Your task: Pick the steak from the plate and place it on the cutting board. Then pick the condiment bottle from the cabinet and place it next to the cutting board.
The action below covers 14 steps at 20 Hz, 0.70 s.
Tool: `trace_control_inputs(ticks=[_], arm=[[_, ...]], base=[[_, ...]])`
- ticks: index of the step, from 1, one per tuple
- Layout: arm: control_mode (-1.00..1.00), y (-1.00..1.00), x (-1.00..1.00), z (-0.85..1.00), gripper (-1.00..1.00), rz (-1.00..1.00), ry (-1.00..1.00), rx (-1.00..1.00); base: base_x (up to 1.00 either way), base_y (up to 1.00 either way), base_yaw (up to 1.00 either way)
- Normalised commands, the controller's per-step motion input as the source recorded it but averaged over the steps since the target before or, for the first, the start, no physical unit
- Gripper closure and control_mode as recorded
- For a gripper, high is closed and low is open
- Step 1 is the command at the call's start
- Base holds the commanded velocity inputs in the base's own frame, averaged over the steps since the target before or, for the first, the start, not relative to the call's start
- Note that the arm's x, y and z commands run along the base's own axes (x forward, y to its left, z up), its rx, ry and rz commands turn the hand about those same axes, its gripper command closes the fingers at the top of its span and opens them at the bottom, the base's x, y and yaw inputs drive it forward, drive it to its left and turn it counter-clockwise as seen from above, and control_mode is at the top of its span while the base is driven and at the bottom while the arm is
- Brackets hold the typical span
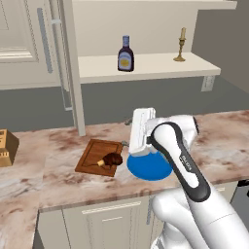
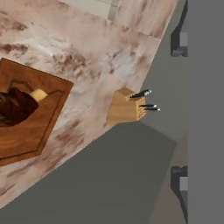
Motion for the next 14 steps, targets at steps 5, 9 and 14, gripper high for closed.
trace_control_inputs(ticks=[5, 9, 14], arm=[[-1.00, 0.00, 0.00, 0.46, -1.00, -0.02, 0.12, 0.21], [-1.00, -0.02, 0.00, 0.47, -1.00, -0.03, 0.11, 0.20], [-1.00, -0.02, 0.00, 0.48, -1.00, -0.03, 0.10, 0.18]], base=[[0.00, 0.00, 0.00], [0.00, 0.00, 0.00], [0.00, 0.00, 0.00]])
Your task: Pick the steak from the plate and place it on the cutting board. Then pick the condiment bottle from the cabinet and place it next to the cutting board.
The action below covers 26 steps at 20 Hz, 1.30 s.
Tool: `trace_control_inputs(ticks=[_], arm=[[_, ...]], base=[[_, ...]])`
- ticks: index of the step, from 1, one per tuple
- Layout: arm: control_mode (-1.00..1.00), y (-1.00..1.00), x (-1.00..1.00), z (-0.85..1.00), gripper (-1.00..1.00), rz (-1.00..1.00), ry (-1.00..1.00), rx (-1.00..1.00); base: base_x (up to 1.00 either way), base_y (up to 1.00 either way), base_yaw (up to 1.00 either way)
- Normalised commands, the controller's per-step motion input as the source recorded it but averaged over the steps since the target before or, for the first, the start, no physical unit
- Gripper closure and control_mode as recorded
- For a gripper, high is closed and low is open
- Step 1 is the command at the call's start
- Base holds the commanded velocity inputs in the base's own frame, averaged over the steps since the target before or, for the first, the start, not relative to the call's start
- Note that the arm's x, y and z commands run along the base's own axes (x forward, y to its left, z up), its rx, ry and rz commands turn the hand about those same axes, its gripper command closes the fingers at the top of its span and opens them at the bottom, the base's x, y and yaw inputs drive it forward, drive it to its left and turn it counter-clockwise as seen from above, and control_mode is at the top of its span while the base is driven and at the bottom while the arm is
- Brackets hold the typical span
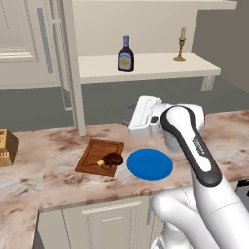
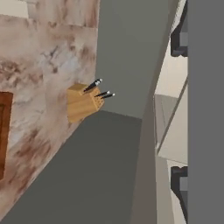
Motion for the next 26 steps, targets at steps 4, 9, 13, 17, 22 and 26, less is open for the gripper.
trace_control_inputs(ticks=[4, 9, 13, 17, 22, 26], arm=[[-1.00, -0.03, 0.00, 0.53, -1.00, -0.04, 0.08, 0.15], [-1.00, -0.05, 0.00, 0.50, -1.00, -0.05, 0.05, 0.07], [-1.00, -0.09, 0.00, 0.43, -1.00, -0.06, 0.00, 0.00], [-1.00, -0.16, 0.00, 0.43, -1.00, -0.06, 0.00, 0.00], [-1.00, -0.20, 0.00, 0.43, -1.00, -0.05, 0.00, 0.01], [-1.00, -0.18, 0.01, 0.42, -1.00, -0.03, 0.00, 0.04]], base=[[0.00, 0.00, 0.00], [0.00, 0.00, 0.00], [0.00, 0.00, 0.00], [0.00, 0.00, 0.00], [0.00, 0.00, 0.00], [0.00, 0.00, 0.00]])
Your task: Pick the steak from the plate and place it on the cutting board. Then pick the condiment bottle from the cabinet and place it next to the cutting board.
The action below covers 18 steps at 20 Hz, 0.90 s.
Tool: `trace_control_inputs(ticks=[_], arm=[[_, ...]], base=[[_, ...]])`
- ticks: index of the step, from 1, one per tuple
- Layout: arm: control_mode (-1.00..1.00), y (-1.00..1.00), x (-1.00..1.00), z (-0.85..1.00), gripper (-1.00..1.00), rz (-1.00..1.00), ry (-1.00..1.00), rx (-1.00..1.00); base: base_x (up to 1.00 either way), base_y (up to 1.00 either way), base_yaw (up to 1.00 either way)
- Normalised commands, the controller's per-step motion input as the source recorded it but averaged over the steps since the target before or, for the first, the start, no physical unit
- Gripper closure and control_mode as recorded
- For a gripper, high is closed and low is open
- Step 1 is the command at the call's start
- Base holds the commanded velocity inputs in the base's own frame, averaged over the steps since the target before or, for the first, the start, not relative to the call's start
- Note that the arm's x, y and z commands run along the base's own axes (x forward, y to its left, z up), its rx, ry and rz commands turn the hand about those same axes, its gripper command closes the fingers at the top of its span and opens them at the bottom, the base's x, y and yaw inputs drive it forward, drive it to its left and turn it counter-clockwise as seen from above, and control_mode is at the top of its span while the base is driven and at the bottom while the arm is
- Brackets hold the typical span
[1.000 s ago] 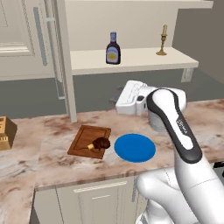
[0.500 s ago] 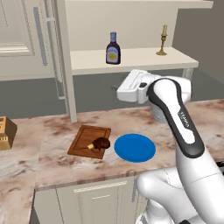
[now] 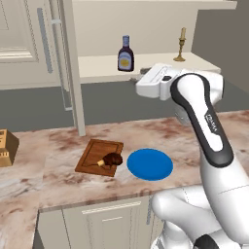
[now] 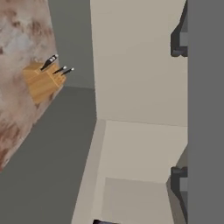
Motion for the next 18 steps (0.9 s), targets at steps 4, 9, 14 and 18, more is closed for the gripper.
trace_control_inputs(ticks=[4, 9, 14, 18], arm=[[-1.00, -0.11, 0.14, 0.30, -1.00, -0.02, 0.00, 0.05], [-1.00, -0.03, 0.27, 0.17, -1.00, 0.00, 0.00, 0.07], [-1.00, -0.04, 0.37, 0.08, -1.00, 0.00, 0.00, 0.07], [-1.00, -0.07, 0.31, 0.17, -1.00, 0.00, 0.00, 0.07]], base=[[0.00, 0.00, 0.00], [0.00, 0.00, 0.00], [0.00, 0.00, 0.00], [0.00, 0.00, 0.00]])
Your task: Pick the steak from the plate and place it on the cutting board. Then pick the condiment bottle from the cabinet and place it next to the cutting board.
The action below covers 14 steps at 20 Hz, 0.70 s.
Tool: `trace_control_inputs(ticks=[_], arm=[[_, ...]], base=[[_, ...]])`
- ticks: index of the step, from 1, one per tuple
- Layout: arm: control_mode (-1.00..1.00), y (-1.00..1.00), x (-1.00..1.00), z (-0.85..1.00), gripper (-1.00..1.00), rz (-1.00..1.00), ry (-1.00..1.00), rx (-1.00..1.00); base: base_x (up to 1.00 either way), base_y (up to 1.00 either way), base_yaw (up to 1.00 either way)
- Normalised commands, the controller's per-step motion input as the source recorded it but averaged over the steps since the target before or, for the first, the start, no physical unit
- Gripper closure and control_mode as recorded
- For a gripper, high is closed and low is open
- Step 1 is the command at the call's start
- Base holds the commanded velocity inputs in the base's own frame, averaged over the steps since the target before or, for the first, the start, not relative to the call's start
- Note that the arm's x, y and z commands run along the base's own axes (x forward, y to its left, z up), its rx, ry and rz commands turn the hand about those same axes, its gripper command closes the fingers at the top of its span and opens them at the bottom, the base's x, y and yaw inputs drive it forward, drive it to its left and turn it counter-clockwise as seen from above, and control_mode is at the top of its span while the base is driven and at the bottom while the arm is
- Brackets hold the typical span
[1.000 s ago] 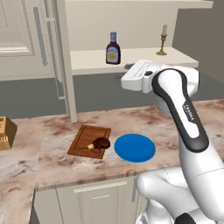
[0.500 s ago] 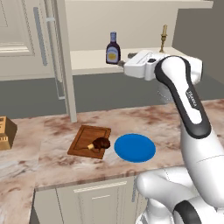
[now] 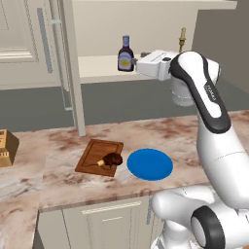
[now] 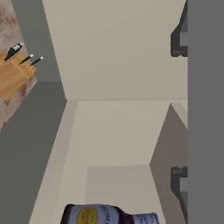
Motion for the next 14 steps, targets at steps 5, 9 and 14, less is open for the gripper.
trace_control_inputs(ticks=[5, 9, 14], arm=[[-1.00, -0.06, 0.11, 0.23, -1.00, 0.00, 0.00, 0.05], [-1.00, -0.01, 0.00, 0.16, -1.00, 0.00, 0.00, 0.01], [-1.00, 0.00, 0.00, 0.01, -1.00, 0.00, 0.00, 0.00]], base=[[0.00, 0.00, 0.00], [0.00, 0.00, 0.00], [0.00, 0.00, 0.00]])
